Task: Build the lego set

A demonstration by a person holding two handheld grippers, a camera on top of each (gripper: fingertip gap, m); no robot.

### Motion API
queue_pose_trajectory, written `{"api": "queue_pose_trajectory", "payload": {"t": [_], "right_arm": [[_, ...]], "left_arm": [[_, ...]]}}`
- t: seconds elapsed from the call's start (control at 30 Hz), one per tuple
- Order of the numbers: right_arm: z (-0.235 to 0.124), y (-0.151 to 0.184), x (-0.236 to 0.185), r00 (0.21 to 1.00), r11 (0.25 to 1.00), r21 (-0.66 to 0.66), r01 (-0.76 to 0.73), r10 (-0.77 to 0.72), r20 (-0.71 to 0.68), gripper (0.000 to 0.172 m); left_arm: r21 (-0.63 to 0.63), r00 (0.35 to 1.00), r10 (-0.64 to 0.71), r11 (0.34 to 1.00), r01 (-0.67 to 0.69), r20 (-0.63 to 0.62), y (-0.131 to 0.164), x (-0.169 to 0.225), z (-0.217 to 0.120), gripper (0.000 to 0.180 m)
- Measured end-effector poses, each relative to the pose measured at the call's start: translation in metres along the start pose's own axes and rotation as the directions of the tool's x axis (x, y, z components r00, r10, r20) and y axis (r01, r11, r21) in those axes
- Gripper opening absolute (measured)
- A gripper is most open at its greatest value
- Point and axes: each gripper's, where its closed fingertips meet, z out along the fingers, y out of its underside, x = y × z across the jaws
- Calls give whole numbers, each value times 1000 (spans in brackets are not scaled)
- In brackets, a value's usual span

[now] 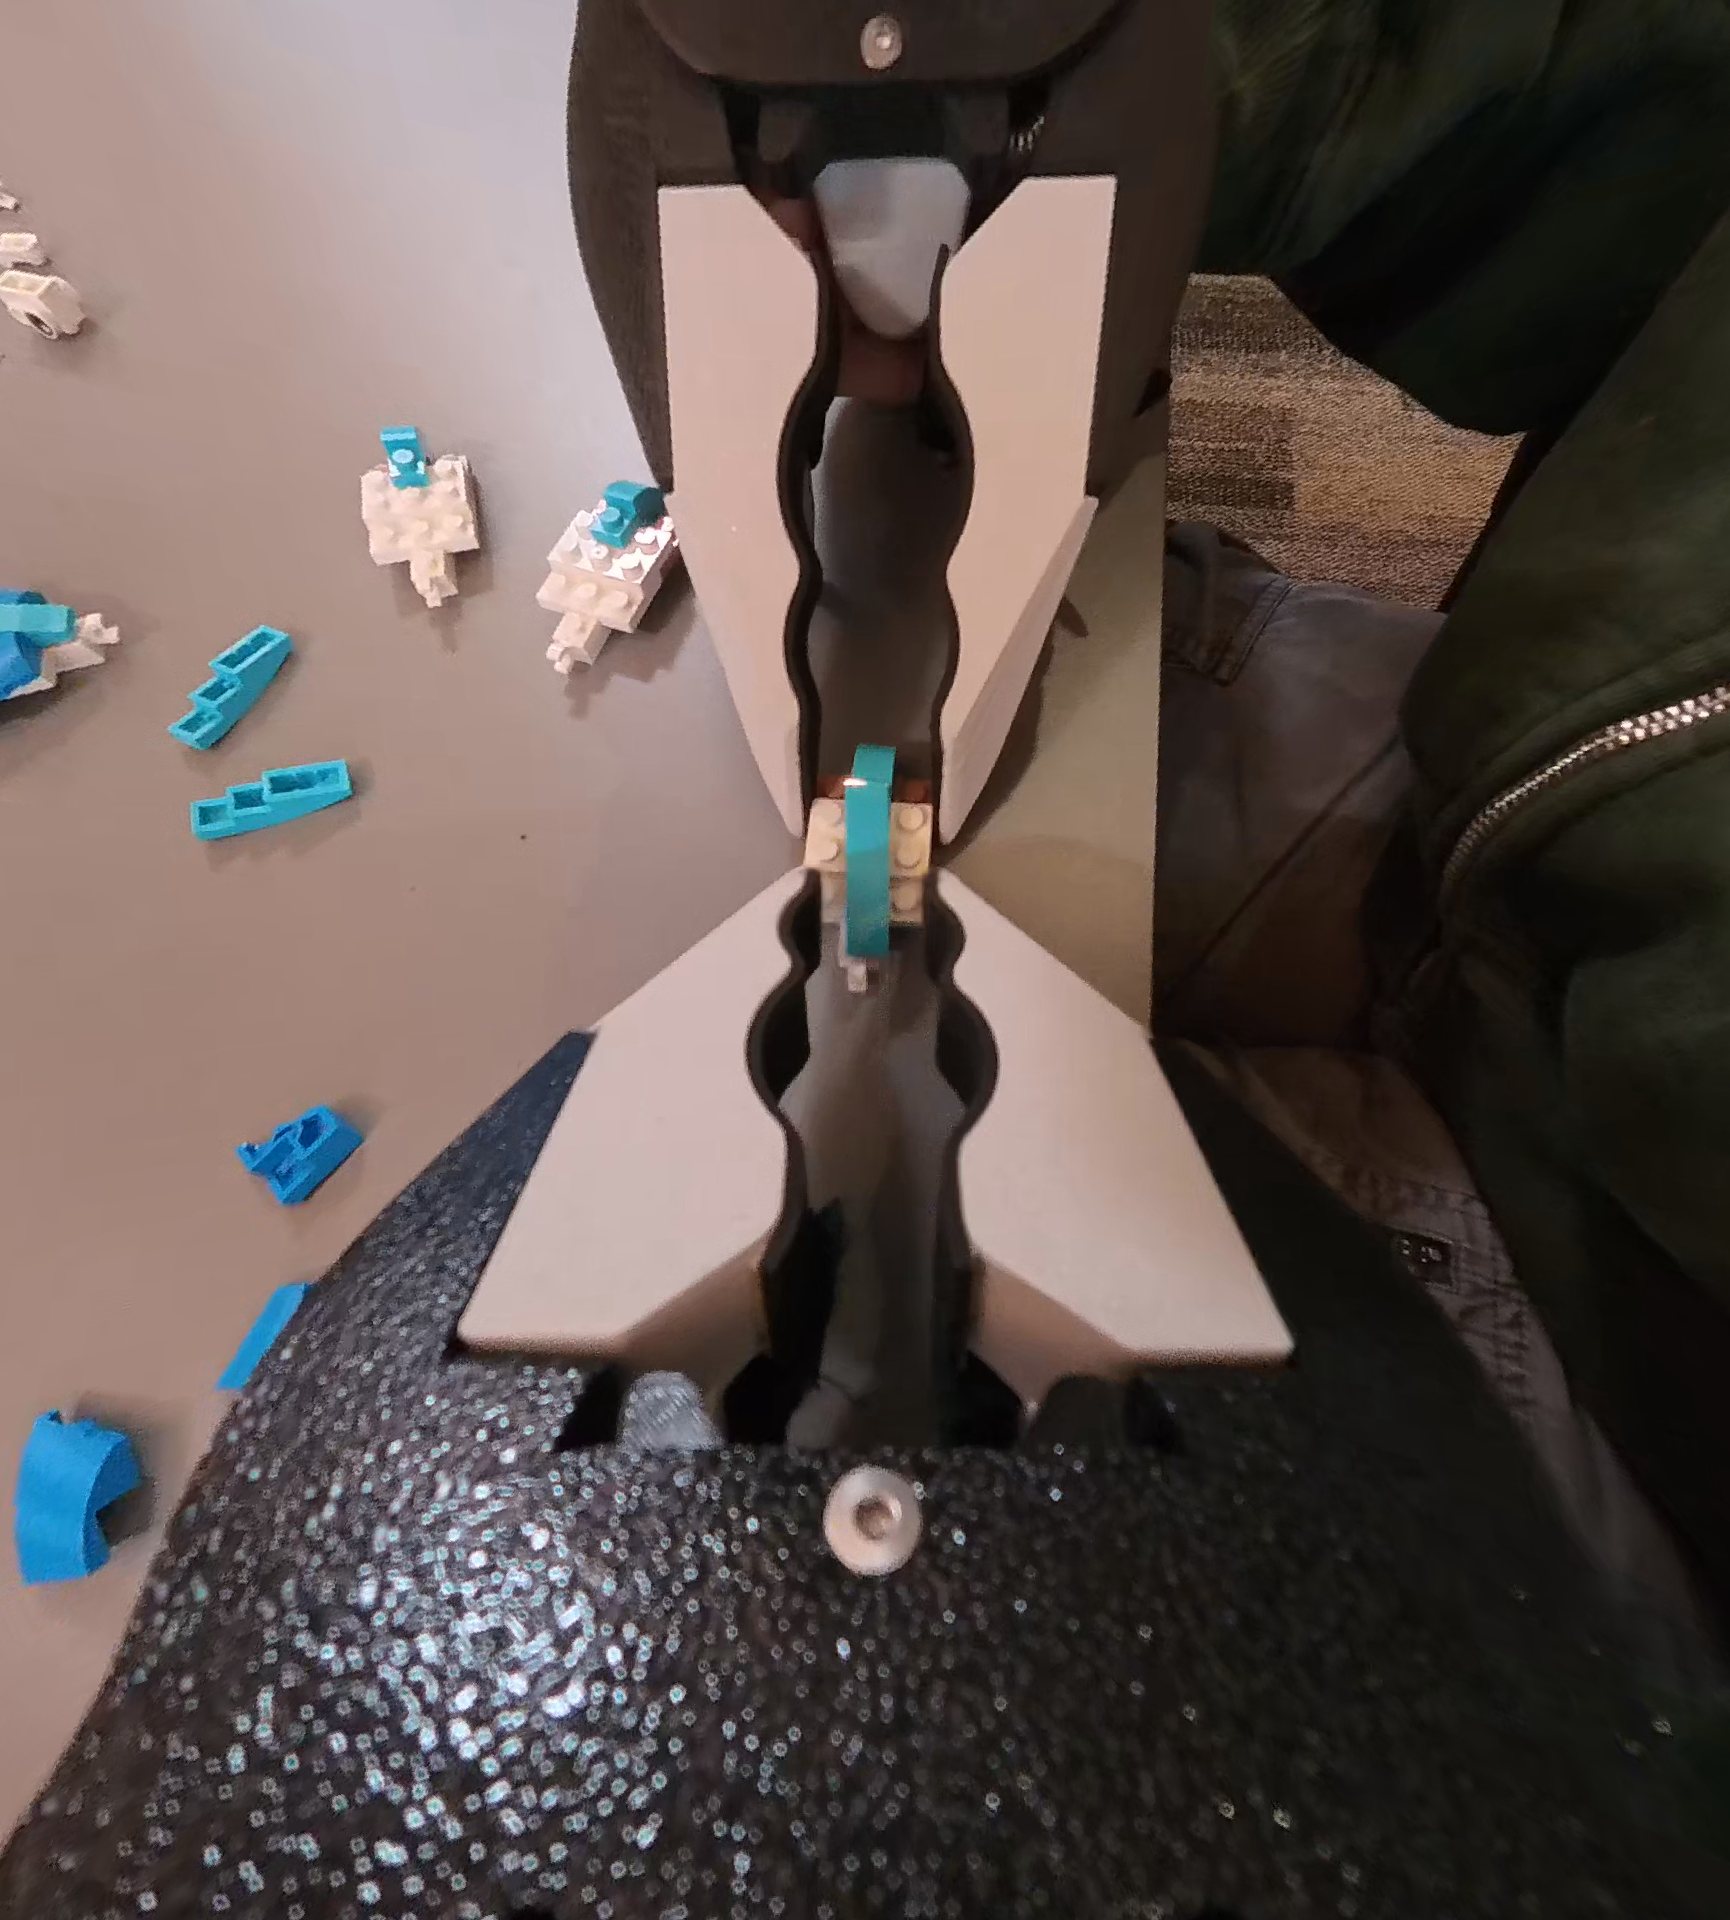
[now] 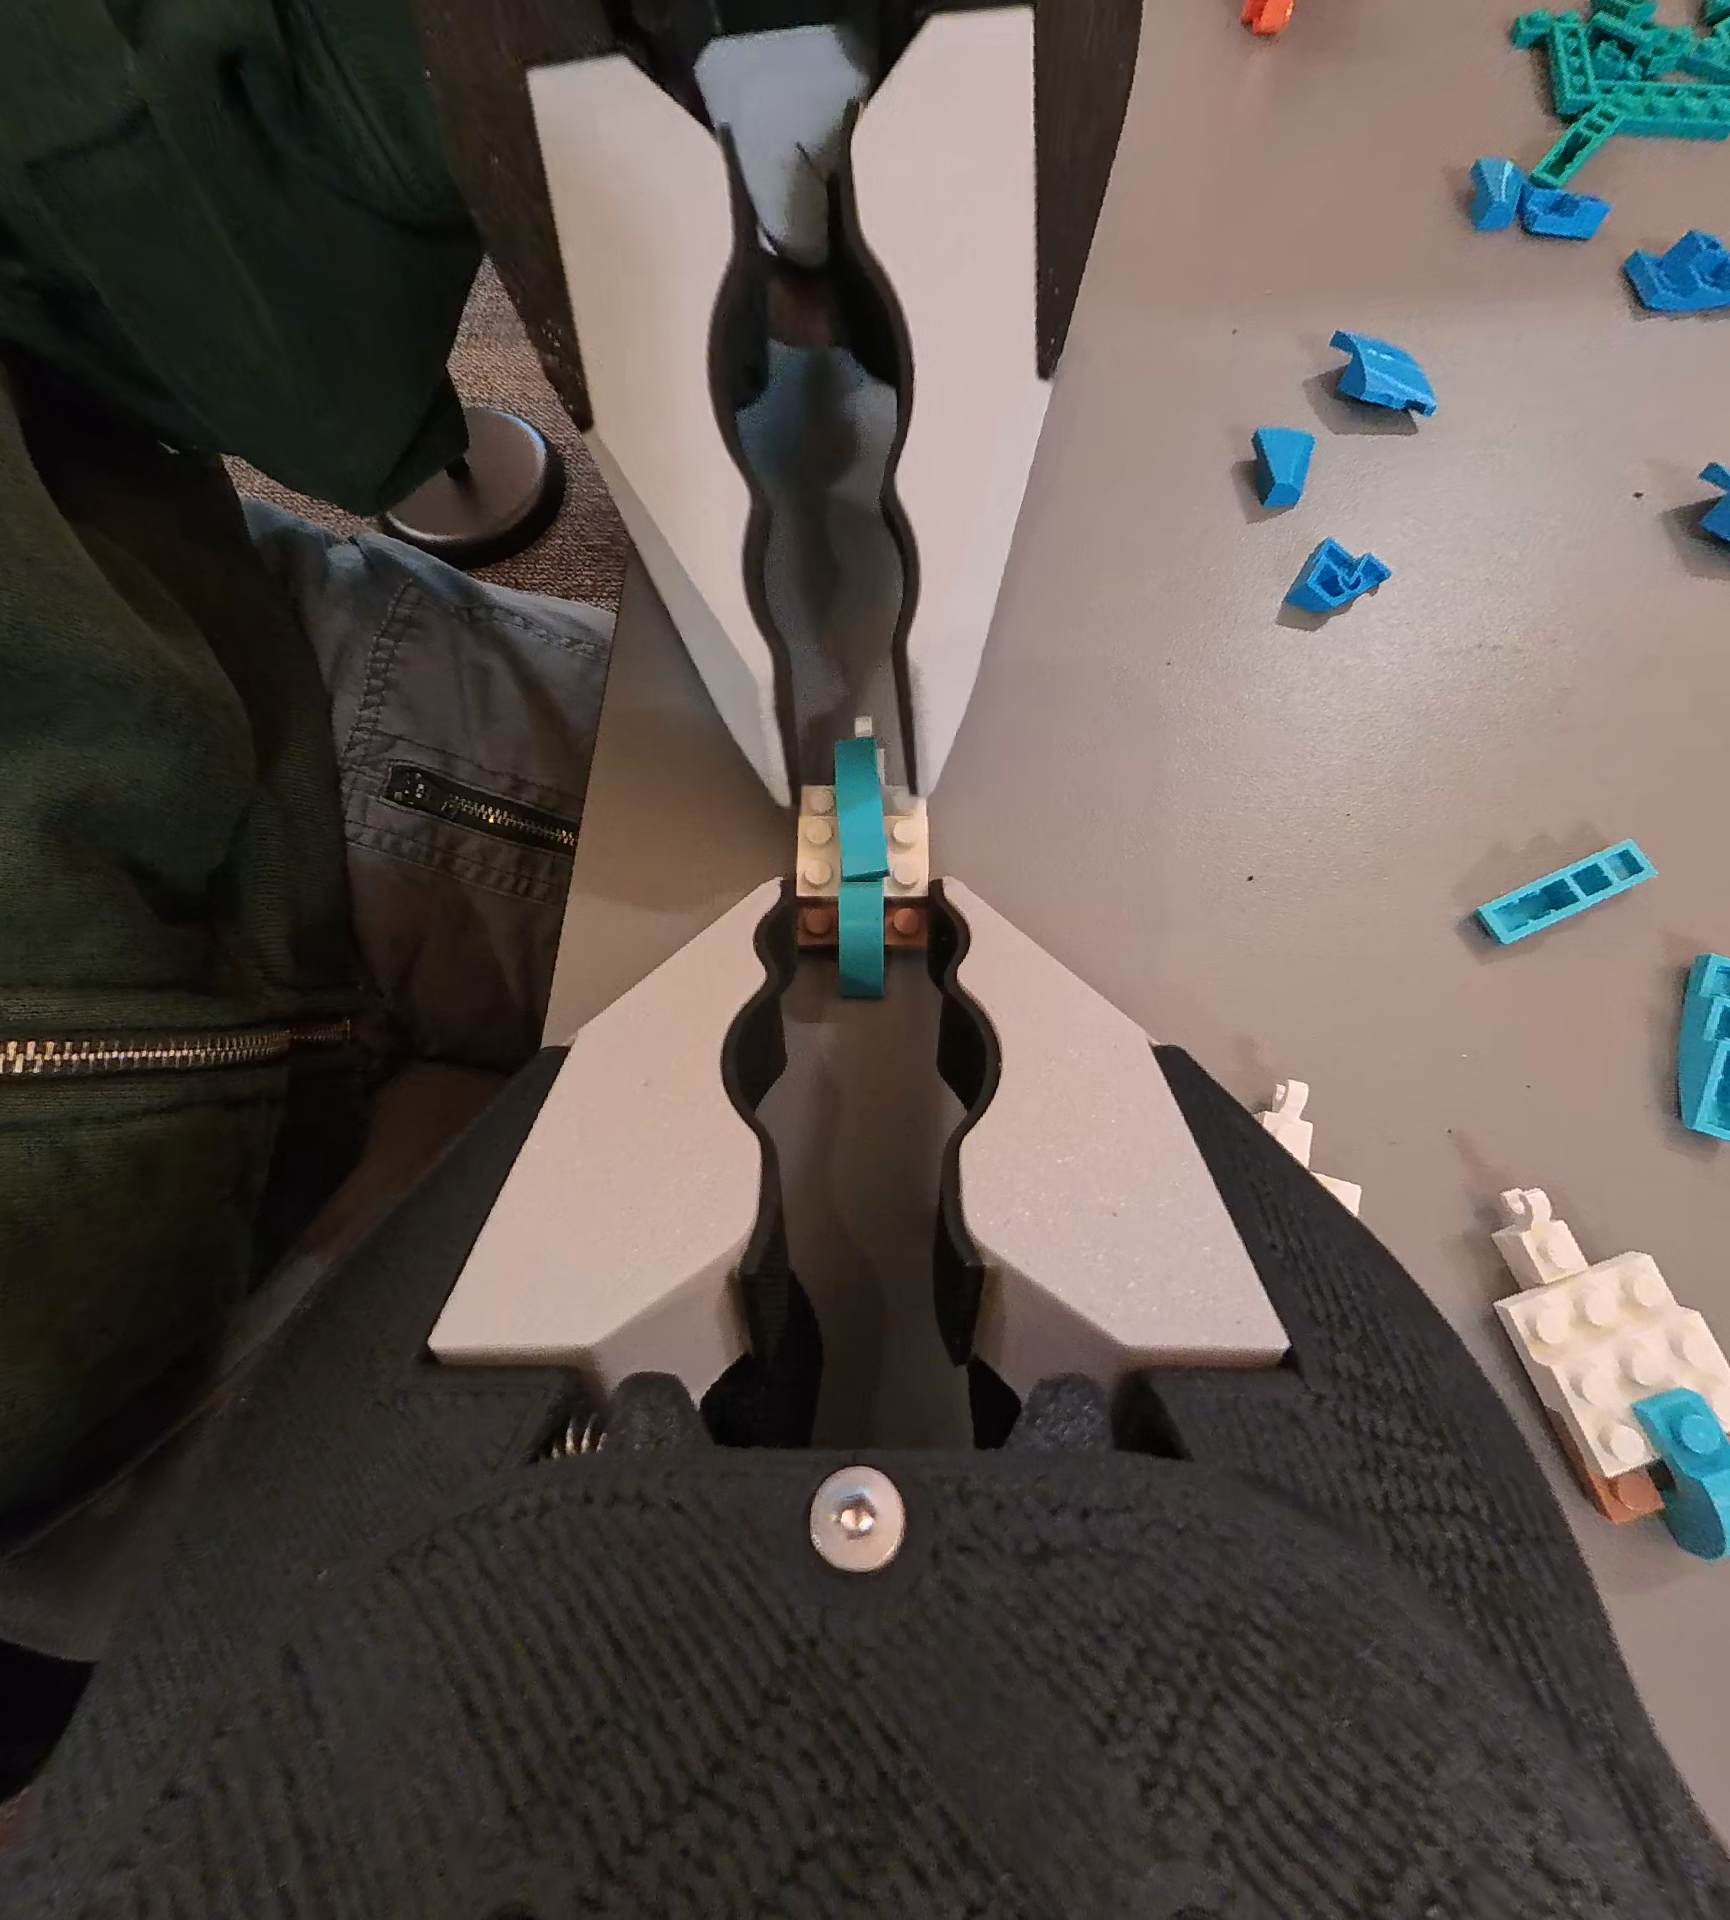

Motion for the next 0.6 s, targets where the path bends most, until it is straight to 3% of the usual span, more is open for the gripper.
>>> {"api": "queue_pose_trajectory", "payload": {"t": [0.03, 0.17, 0.27, 0.33, 0.43, 0.5, 0.6], "right_arm": [[0, 0, 0, 1000, 1000, 0, -2, 2, 2, 25], [-1, 0, 2, 1000, 1000, 3, -20, 20, 1, 24], [-2, 0, 4, 998, 998, 8, -58, 58, 5, 24], [-3, 0, 5, 996, 996, 17, -86, 85, 13, 24], [-7, -3, 6, 992, 991, 45, -127, 126, 31, 24], [-11, -7, 6, 988, 986, 71, -148, 145, 46, 24], [-16, -15, 5, 984, 979, 113, -172, 164, 75, 24]], "left_arm": [[-2, 1000, -1, 1000, 1, 3, 0, 0, -1, 20], [47, 999, 19, 999, -21, 51, -6, 1, -12, 39], [1, 970, 181, 983, -183, 163, -6, 3, -12, 55], [-60, 902, 336, 941, -332, 270, -9, 0, -10, 65], [-189, 741, 555, 830, -524, 378, -13, -5, -7, 56], [-235, 664, 628, 774, -588, 407, -15, -6, -3, 52], [-250, 606, 668, 734, -632, 431, -21, -4, 3, 52]]}}
